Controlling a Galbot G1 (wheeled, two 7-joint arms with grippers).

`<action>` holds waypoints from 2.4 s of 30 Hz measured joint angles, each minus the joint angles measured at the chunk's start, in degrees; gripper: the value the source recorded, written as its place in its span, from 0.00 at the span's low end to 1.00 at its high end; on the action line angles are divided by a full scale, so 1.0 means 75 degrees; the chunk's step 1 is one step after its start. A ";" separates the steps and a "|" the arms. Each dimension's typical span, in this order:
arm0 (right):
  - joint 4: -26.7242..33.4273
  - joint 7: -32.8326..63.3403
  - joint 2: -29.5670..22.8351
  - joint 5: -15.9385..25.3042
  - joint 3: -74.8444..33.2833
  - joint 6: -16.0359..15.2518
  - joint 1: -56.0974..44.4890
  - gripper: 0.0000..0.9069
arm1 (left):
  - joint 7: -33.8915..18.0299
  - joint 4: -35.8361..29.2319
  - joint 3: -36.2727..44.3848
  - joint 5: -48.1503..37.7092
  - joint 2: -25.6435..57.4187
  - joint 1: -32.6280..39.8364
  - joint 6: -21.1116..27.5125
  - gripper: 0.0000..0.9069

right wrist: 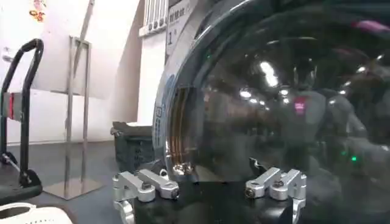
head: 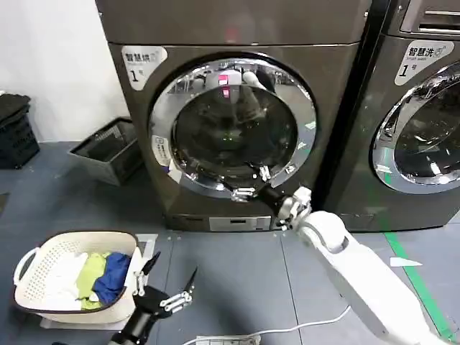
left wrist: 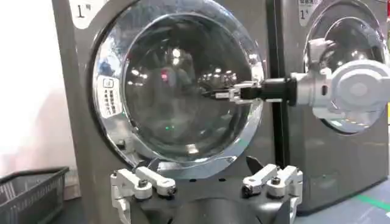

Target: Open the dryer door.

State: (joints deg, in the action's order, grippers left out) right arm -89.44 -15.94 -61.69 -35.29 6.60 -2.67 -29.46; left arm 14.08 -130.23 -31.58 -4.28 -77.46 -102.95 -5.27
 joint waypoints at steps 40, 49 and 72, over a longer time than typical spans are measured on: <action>0.2654 -0.0493 -0.1578 0.0051 0.1170 0.0299 0.1860 1.00 | -0.0001 0.0012 -0.0077 -0.0003 -0.0105 -0.0030 -0.0046 1.00; 0.2823 -0.0326 -0.1817 0.0061 0.1369 0.0269 0.2106 1.00 | -0.0001 0.0050 -0.0075 -0.0002 -0.0112 -0.0006 -0.0050 1.00; 0.3194 0.0171 -0.2431 0.0205 0.1863 0.0044 0.2589 1.00 | -0.0004 0.0061 -0.0063 -0.0021 -0.0145 0.0064 -0.0049 1.00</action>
State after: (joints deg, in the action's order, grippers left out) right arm -65.48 -14.66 -79.92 -33.76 20.58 -2.33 -10.04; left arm 14.05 -129.77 -32.05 -4.44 -78.55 -102.47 -5.64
